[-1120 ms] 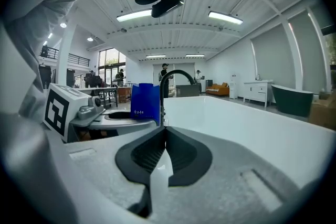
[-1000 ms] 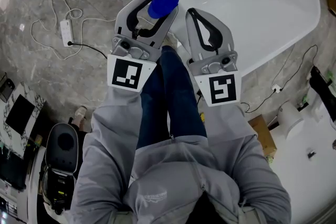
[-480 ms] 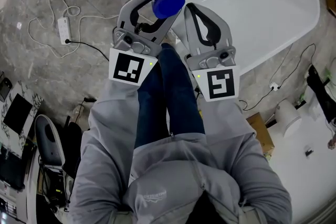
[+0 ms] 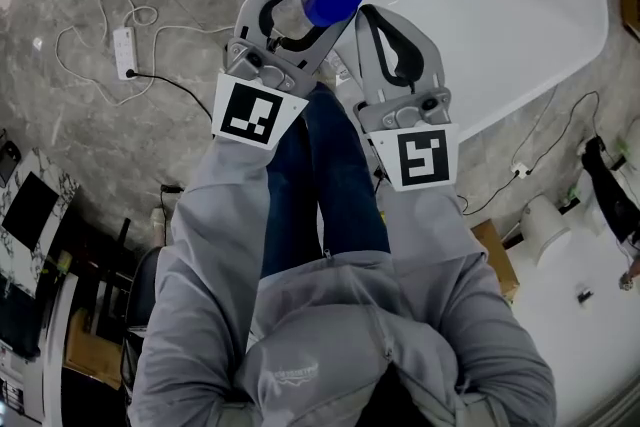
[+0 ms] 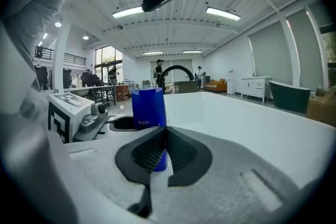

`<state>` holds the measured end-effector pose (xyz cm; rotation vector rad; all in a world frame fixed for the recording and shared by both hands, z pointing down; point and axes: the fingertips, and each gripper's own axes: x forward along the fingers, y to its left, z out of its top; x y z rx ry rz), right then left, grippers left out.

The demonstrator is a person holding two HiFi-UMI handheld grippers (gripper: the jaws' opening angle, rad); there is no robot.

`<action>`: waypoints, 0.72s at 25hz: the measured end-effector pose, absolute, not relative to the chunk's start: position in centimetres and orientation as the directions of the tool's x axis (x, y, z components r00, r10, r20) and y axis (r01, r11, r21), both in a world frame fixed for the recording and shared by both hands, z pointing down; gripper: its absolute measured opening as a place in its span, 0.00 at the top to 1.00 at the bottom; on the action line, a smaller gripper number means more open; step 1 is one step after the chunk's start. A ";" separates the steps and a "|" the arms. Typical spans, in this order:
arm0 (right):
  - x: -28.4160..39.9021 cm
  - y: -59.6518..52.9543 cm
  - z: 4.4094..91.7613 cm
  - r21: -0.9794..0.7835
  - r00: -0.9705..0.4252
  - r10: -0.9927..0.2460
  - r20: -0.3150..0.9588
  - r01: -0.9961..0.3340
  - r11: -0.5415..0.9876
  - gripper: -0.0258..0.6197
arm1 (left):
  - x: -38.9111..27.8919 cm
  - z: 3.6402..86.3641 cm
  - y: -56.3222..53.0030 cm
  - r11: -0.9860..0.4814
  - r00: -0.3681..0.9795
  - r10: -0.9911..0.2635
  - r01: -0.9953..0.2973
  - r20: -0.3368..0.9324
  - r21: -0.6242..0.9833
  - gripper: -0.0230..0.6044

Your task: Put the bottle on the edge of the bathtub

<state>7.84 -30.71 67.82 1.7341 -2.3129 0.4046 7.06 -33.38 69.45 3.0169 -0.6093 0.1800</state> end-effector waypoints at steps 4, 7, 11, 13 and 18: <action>7.9 -30.2 67.2 -0.085 -0.270 -0.902 0.337 -0.963 0.256 0.96 | 7.2 69.3 -33.2 -0.926 0.919 -0.370 -0.377 0.133 0.028 0.64; 7.9 -29.8 66.9 -0.083 -0.265 -0.903 0.339 -0.964 0.252 0.96 | 7.0 69.4 -32.8 -0.930 0.921 -0.361 -0.368 0.149 0.023 0.61; 7.6 -29.2 66.5 -0.072 -0.259 -0.901 0.347 -0.966 0.250 0.96 | 5.6 69.5 -32.5 -0.916 0.905 -0.389 -0.400 0.170 0.033 0.57; 7.5 -28.7 66.3 -0.066 -0.259 -0.897 0.357 -0.965 0.252 0.96 | 4.2 69.5 -32.1 -0.893 0.889 -0.422 -0.441 0.178 0.085 0.56; 6.8 -28.1 64.0 -0.041 -0.274 -0.894 0.354 -0.960 0.278 0.96 | 0.9 67.7 -30.9 -0.806 0.835 -0.512 -0.548 0.199 0.223 0.57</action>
